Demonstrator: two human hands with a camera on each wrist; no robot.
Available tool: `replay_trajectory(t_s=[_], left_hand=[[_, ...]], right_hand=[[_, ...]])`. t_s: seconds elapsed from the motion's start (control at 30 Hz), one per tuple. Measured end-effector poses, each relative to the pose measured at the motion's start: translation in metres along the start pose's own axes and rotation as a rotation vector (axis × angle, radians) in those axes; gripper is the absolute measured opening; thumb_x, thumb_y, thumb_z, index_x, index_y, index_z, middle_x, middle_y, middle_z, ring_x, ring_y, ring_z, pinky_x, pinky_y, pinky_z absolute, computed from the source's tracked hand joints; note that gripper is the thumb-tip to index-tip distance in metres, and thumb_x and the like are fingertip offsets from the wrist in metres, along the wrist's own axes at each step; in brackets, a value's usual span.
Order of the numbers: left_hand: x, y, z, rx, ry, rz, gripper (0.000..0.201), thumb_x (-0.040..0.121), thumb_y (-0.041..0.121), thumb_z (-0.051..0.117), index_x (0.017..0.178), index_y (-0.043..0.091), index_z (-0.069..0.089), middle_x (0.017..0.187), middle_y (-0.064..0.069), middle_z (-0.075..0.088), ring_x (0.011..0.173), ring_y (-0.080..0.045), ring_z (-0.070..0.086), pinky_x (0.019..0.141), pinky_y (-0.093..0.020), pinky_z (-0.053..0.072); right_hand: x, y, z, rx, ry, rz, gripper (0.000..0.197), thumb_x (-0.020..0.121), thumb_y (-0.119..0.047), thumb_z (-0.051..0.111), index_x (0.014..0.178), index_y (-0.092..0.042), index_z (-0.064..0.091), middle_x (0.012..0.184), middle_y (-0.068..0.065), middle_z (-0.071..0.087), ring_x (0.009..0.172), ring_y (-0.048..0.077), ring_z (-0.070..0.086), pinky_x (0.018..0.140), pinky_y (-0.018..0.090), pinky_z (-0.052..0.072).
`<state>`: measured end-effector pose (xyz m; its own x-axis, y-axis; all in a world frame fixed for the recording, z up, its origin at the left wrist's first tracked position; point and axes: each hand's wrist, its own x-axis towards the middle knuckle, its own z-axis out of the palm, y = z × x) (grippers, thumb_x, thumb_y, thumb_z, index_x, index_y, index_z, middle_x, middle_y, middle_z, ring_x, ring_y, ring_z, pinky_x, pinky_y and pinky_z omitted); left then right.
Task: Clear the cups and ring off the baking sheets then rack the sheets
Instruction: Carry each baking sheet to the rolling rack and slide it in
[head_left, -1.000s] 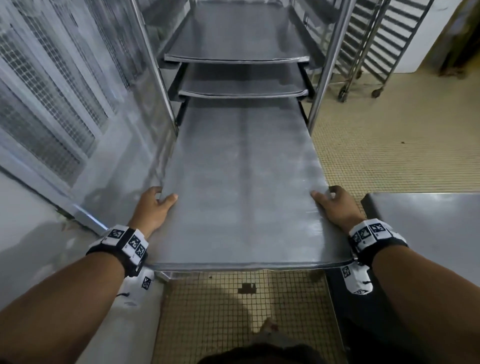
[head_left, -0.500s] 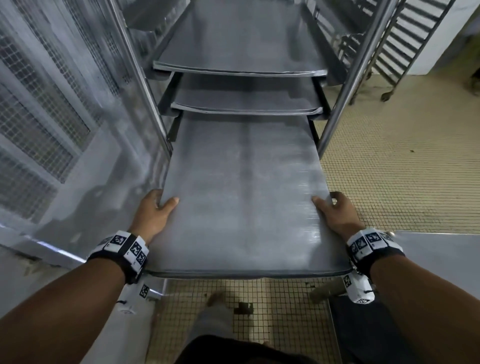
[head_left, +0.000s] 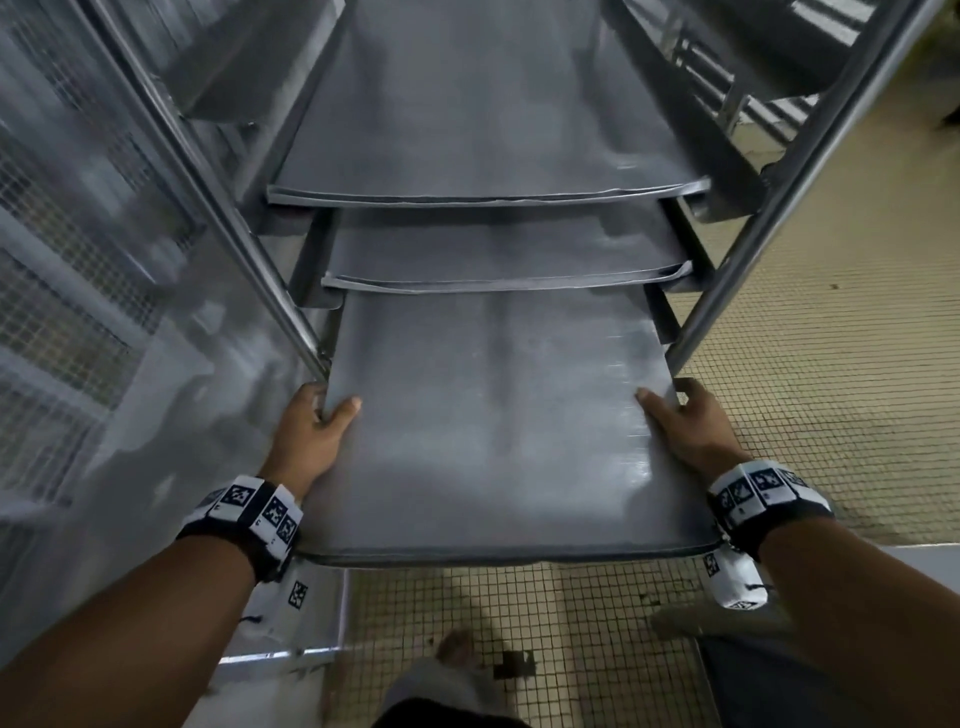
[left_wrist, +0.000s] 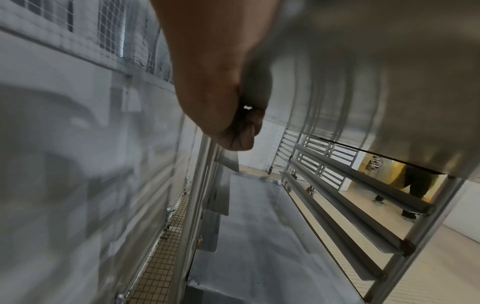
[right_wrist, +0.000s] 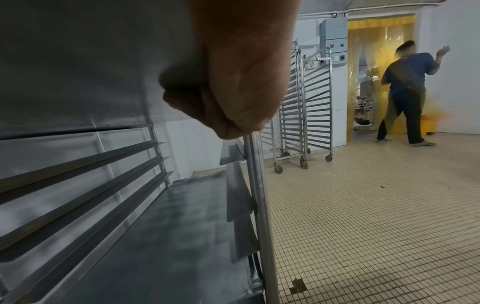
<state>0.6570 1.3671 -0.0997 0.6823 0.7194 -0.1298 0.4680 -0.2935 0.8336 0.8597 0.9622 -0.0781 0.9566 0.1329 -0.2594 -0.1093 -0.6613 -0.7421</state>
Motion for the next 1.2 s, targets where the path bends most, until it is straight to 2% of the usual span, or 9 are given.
replay_trajectory(t_s=[0.13,0.23,0.47,0.6,0.73,0.8,0.93,1.03,1.2], left_hand=[[0.021,0.0,0.005,0.045,-0.003,-0.011,0.06,0.085,0.056,0.071,0.128,0.016,0.056,0.12,-0.011,0.069,0.107,-0.031,0.067,0.097,-0.054,0.054],[0.022,0.005,0.008,0.094,-0.02,-0.022,0.056,0.09,0.047,0.071,0.132,0.013,0.055,0.117,-0.008,0.068,0.108,-0.03,0.066,0.097,-0.044,0.052],[0.03,0.016,-0.023,0.378,-0.191,-0.017,0.083,0.076,0.068,0.07,0.141,0.022,0.046,0.123,-0.009,0.067,0.114,-0.03,0.064,0.099,-0.043,0.051],[-0.014,0.032,-0.016,0.664,-0.253,0.095,0.083,0.088,0.057,0.067,0.156,0.024,0.031,0.16,-0.017,0.03,0.146,-0.04,0.031,0.117,-0.052,0.034],[-0.077,0.046,0.008,0.773,-0.391,0.244,0.082,0.088,0.07,0.057,0.156,0.033,0.031,0.169,0.0,0.013,0.155,-0.024,0.007,0.122,-0.06,0.016],[-0.104,0.049,0.022,0.777,-0.455,0.314,0.085,0.086,0.076,0.052,0.158,0.037,0.027,0.17,0.003,0.006,0.156,-0.021,-0.001,0.122,-0.061,0.008],[-0.142,0.041,0.034,0.77,-0.531,0.363,0.103,0.071,0.095,0.038,0.158,0.043,0.024,0.171,0.008,-0.001,0.156,-0.019,-0.012,0.123,-0.059,-0.004],[-0.153,0.034,0.034,0.764,-0.498,0.39,0.093,0.075,0.09,0.029,0.156,0.045,0.028,0.171,0.009,0.003,0.157,-0.02,-0.008,0.122,-0.056,-0.003],[-0.166,0.032,0.037,0.776,-0.447,0.427,0.067,0.094,0.07,0.04,0.155,0.044,0.032,0.17,0.012,0.007,0.157,-0.021,-0.005,0.123,-0.055,-0.001]], right_hand=[[0.023,-0.004,0.002,0.009,0.002,-0.015,0.068,0.086,-0.057,0.066,0.134,-0.011,0.053,0.123,0.007,0.065,0.108,0.027,0.063,0.095,0.04,0.05],[0.029,-0.002,0.0,-0.009,0.004,-0.02,0.072,0.082,-0.065,0.065,0.132,-0.015,0.054,0.121,0.008,0.067,0.111,0.03,0.064,0.099,0.046,0.05],[0.013,-0.001,-0.026,-0.25,-0.049,-0.15,0.064,0.094,-0.058,0.052,0.142,-0.016,0.044,0.111,0.012,0.068,0.101,0.032,0.066,0.086,0.041,0.052],[-0.016,0.0,-0.04,-0.381,-0.057,-0.261,0.062,0.094,-0.06,0.048,0.14,-0.019,0.047,0.131,0.01,0.053,0.103,0.026,0.061,0.089,0.041,0.053],[-0.063,-0.008,-0.027,-0.556,-0.216,-0.505,0.074,0.088,-0.079,0.027,0.128,-0.023,0.054,0.128,0.006,0.056,0.114,0.027,0.057,0.092,0.044,0.052],[-0.084,-0.009,-0.012,-0.625,-0.292,-0.588,0.081,0.082,-0.09,0.025,0.124,-0.028,0.056,0.137,0.003,0.054,0.128,0.026,0.05,0.104,0.048,0.044],[-0.12,-0.001,0.014,-0.714,-0.352,-0.668,0.081,0.086,-0.082,0.036,0.151,-0.035,0.031,0.164,-0.003,0.02,0.151,0.018,0.012,0.123,0.049,0.01],[-0.128,0.007,0.02,-0.718,-0.34,-0.678,0.07,0.092,-0.073,0.035,0.153,-0.039,0.028,0.165,-0.004,0.016,0.153,0.018,0.006,0.124,0.047,0.006],[-0.133,0.015,0.026,-0.747,-0.298,-0.697,0.062,0.097,-0.068,0.03,0.152,-0.04,0.029,0.165,-0.005,0.018,0.153,0.019,0.007,0.123,0.048,0.008]])
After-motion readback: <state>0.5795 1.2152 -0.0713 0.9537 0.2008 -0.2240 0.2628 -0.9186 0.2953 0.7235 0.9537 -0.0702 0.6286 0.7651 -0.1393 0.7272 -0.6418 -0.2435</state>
